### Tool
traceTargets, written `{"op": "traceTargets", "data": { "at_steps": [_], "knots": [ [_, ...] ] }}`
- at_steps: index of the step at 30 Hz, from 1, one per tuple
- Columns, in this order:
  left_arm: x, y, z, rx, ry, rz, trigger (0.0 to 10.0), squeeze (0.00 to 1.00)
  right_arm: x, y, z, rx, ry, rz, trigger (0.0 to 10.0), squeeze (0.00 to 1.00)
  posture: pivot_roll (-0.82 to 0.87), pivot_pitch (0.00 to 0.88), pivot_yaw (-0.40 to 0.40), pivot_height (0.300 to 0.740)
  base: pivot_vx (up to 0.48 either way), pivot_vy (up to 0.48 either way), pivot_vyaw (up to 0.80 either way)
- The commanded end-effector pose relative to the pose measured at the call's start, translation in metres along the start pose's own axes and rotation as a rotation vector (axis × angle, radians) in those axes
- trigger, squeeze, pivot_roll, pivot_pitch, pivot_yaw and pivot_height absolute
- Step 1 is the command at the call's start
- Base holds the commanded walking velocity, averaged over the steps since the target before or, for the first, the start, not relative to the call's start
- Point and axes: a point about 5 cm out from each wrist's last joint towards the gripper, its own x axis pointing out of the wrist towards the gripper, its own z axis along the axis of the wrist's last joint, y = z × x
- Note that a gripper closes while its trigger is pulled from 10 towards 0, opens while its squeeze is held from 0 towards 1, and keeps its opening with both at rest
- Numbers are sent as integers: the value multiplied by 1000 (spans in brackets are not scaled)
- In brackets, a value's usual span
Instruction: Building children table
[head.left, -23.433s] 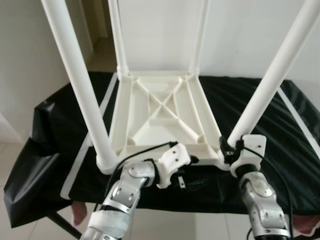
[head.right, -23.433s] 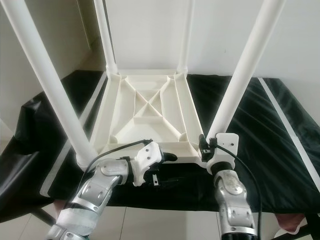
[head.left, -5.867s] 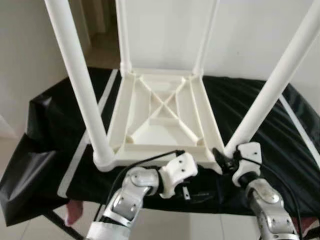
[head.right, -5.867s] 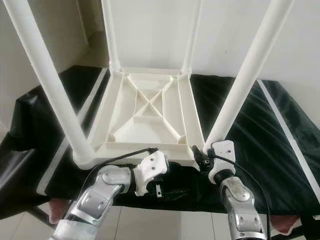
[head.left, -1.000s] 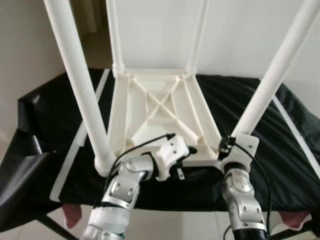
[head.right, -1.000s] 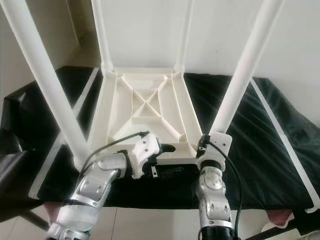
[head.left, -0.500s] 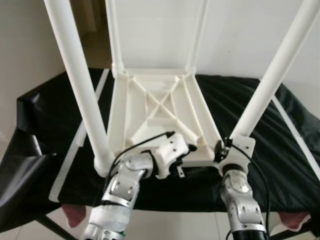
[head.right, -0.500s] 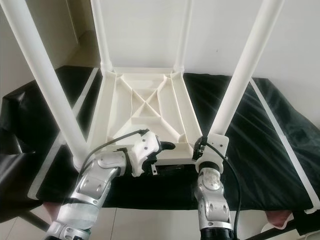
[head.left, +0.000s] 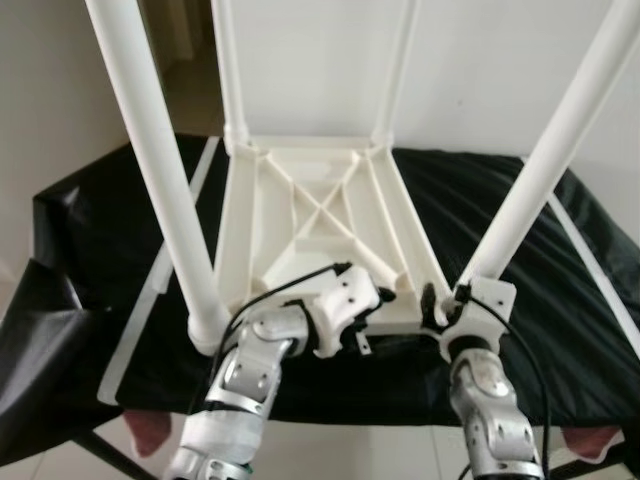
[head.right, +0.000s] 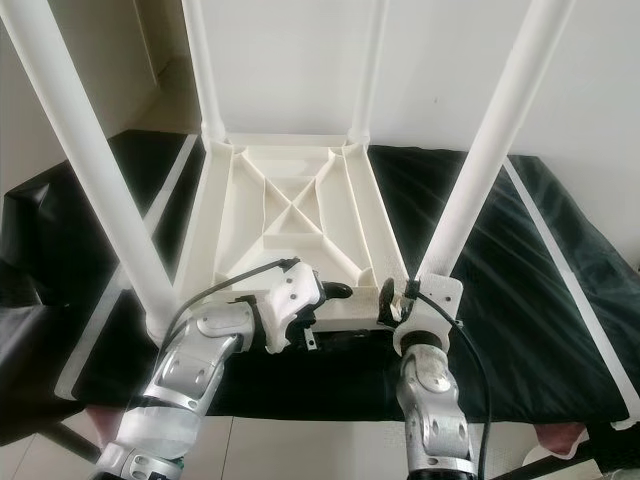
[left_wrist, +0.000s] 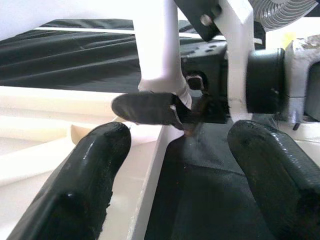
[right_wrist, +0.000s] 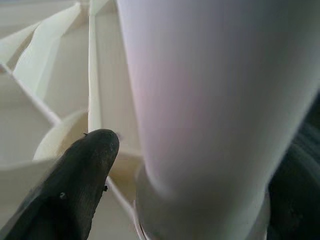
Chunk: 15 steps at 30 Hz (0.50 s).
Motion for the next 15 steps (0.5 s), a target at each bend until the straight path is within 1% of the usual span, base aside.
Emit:
{"op": "traceTargets", "data": {
  "at_steps": [1,9,10,11,15],
  "knots": [
    [0,9,-5,0,14,232,10000,0,-2,2,0,-5,-16,31,10000,0,-7,0,-42,740,0,0,0],
    [-1,6,-7,20,23,221,10000,0,-7,-2,1,-54,-58,24,10000,0,-10,0,-40,740,0,0,0],
    [-1,6,-7,20,23,221,10000,0,-7,-2,1,-54,-58,24,10000,0,-10,0,-40,740,0,0,0],
    [-1,4,-8,28,27,209,10000,0,-8,-7,1,-57,-56,39,10000,0,-10,0,-40,740,0,0,0],
    [-1,4,-8,30,27,204,10000,0,-8,-8,1,-57,-54,44,10000,0,-10,0,-40,740,0,0,0]
  ]
}}
